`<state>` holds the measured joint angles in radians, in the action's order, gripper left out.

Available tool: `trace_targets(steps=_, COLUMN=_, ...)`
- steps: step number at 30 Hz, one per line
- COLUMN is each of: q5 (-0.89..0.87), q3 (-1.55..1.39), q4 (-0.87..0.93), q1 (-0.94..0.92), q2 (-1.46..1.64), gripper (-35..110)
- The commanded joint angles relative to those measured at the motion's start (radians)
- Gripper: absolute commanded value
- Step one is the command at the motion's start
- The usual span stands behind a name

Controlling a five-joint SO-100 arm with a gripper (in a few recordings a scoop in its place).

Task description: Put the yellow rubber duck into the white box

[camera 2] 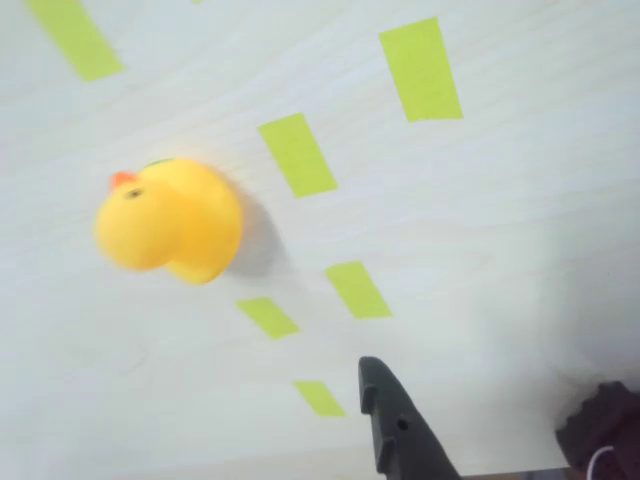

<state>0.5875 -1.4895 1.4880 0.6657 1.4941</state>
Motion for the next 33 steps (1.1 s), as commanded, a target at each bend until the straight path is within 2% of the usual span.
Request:
trace_targets(steps=1, q5=0.028, q3=0.153, q4=-0.021, q1=0.038, q2=-0.064, gripper=59)
trace_targets(steps=20, q5=-0.009, q3=0.492, q4=0.078, q1=0.103, q2=-0.400, gripper=60)
trace_targets(steps=33, q5=-0.026, q3=0.718, q4=0.144, q1=0.078, q2=-0.575, gripper=60)
